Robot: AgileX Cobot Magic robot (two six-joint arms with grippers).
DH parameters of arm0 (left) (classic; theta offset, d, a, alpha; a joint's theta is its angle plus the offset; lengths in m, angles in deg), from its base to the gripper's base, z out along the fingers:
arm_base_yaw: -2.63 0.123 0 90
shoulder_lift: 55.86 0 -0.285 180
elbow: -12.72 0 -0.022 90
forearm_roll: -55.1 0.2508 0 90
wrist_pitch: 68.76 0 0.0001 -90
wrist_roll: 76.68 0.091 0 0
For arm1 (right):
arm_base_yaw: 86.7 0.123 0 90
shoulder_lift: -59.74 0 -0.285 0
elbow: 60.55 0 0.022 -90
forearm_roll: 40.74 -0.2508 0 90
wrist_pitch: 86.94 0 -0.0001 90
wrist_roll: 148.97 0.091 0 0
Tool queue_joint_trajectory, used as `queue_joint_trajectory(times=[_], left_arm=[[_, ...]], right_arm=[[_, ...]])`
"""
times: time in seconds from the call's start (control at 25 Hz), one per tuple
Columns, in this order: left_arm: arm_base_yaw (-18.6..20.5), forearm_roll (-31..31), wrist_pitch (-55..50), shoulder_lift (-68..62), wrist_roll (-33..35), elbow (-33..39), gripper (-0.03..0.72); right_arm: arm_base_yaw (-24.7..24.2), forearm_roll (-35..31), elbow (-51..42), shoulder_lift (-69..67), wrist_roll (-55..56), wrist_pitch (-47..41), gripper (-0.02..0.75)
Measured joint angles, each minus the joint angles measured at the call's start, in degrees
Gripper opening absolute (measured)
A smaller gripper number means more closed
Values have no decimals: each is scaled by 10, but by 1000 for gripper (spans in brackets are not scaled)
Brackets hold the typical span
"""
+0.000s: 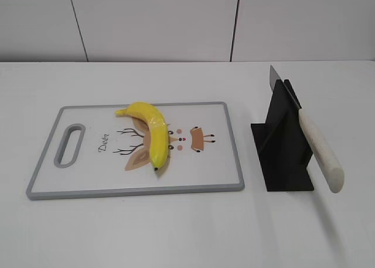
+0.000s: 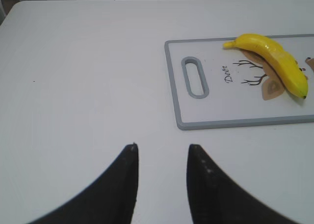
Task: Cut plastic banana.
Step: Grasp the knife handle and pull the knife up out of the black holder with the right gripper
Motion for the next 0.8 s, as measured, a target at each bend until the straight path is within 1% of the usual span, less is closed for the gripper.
queue_joint_trajectory(times=[0.24,0.44,0.52,0.6,0.76,0.8], left_arm=[[0,-1,0,0,0,0,307],[0,-3,0,0,0,0,293],[0,-3,0,0,0,0,306],[0,-2,0,0,0,0,355],[0,0,0,0,0,0,531],[0,0,0,0,0,0,563]], right_arm=[[0,0,0,0,0,0,545],[0,0,0,0,0,0,545],[0,0,0,0,0,0,545],[0,0,0,0,0,0,545],[0,0,0,0,0,0,545],[0,0,0,0,0,0,545]])
